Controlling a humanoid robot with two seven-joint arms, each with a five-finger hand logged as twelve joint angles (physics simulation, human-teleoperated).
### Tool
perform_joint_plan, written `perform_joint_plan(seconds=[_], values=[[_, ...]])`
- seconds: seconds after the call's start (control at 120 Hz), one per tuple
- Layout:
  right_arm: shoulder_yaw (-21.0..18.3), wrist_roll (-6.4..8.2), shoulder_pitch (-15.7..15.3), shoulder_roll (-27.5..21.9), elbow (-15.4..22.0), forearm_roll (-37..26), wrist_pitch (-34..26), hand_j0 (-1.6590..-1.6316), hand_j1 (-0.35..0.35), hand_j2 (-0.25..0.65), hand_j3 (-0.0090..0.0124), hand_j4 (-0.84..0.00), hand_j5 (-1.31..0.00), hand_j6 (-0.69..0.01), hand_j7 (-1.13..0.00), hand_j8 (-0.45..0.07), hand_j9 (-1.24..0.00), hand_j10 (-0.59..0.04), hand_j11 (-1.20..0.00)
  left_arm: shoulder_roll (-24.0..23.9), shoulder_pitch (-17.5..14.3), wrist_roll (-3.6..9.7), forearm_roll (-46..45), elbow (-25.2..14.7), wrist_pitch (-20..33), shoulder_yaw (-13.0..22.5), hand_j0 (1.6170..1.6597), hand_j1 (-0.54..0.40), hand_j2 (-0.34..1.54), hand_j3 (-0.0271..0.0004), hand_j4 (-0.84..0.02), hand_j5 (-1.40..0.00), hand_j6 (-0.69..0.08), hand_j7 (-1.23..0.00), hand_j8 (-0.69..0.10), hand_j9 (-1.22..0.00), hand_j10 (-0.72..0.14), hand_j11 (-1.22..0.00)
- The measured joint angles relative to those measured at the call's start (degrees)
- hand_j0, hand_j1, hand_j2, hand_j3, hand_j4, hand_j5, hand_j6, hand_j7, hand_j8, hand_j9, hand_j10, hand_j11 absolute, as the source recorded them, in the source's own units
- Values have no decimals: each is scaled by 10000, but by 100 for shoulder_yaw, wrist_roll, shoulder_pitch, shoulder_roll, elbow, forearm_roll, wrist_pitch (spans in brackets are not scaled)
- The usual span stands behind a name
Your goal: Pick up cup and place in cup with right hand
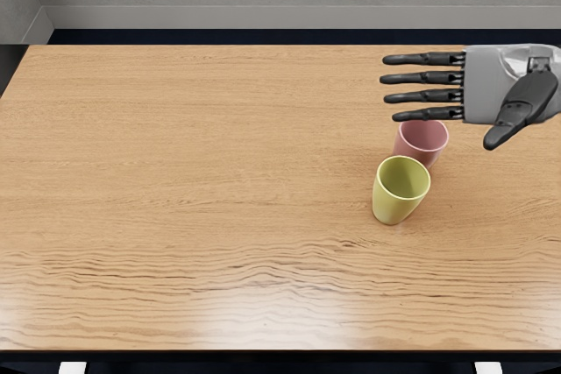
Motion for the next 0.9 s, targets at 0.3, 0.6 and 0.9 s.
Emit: perform_joint_plan(seconds=[0.3,0.6,0.9], values=[[0,0,455,253,-33,-790,0,-16581,-3093,-71,0,-284,-421,-272,-427,-286,-422,-299,-423,0,18,0,0,10,0,7,16581,3491,3,-1,-4,-1,-6,0,-5,0,-4,0],[-1382,0,2200,1316,-199,-2695,-2,-16581,-3098,-69,0,-320,-425,-317,-427,-321,-425,-324,-425,0,-9,0,0,6,0,18,16581,3491,2,-1,-3,0,-4,0,-4,0,-2,0],[-3103,0,3674,2160,-366,-3539,-634,-16581,-3097,-69,0,-339,-428,-342,-427,-340,-427,-337,-427,0,17,0,-1,4,0,4,16581,3491,1,0,-3,-1,-4,0,-4,0,-3,0]])
